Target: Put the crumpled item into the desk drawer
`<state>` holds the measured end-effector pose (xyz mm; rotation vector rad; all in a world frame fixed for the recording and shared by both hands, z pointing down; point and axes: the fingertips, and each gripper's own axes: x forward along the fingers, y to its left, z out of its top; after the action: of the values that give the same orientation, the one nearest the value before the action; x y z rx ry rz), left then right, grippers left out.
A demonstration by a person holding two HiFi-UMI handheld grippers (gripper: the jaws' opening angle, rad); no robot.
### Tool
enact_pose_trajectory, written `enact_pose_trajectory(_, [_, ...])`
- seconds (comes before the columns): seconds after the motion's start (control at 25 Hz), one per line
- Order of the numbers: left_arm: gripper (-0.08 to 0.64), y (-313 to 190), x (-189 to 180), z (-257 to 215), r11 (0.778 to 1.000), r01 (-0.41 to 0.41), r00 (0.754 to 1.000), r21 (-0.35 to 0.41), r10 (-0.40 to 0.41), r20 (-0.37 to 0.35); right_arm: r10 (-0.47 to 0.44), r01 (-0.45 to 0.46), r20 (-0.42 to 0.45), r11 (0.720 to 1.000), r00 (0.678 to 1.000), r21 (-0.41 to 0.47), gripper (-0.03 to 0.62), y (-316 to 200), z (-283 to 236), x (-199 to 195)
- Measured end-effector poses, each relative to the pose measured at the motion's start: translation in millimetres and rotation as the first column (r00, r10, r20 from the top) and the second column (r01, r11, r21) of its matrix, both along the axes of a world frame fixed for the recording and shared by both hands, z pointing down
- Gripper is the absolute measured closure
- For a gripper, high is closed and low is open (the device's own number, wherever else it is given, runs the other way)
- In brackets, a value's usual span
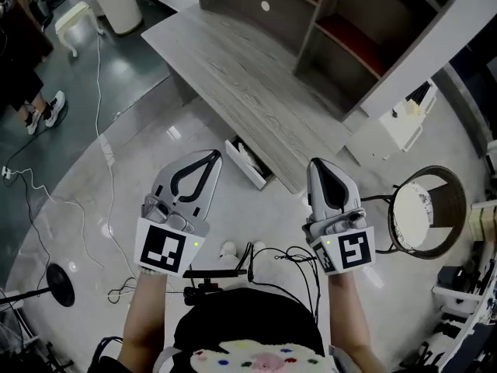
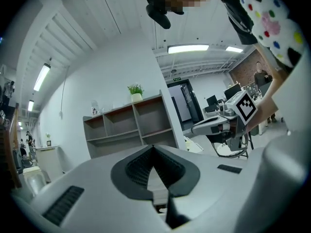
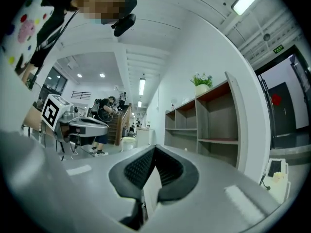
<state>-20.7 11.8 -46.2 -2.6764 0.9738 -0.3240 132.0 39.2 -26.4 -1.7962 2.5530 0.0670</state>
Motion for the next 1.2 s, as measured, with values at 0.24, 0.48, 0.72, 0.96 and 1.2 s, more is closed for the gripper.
enact_pose_trajectory(0.24, [0.552,12,-22,-5,0.995,0.071,0.995,-0.073,-0.076,-0.068,-0.004,0.004,0.016,1.000,1.000,0.024,0.583,7,-21,-3])
enact_pose_trajectory(0.48, [0.552,16,-33,-8,0.991,0.097,0.990,-0.097,-0.106,-0.093,-0.017,0.017,0.012,0.999,1.000,0.030,0.583,6,-30,-11])
enact_pose_trajectory(0.72, [0.552,14,-35,-17,0.992,0.102,0.988,-0.077,-0.110,-0.108,-0.040,0.041,-0.034,0.999,0.999,0.036,0.583,9,-35,-20])
enact_pose_trajectory(0.96, [0.552,15,-30,-19,0.994,0.083,0.989,-0.068,-0.090,-0.115,-0.027,0.028,-0.043,0.999,0.999,0.019,0.583,16,-30,-16])
enact_pose_trajectory(1.2, [0.552,17,-30,-19,0.994,0.088,0.988,-0.072,-0.096,-0.121,-0.027,0.029,-0.077,0.999,0.997,0.031,0.583,19,-33,-17])
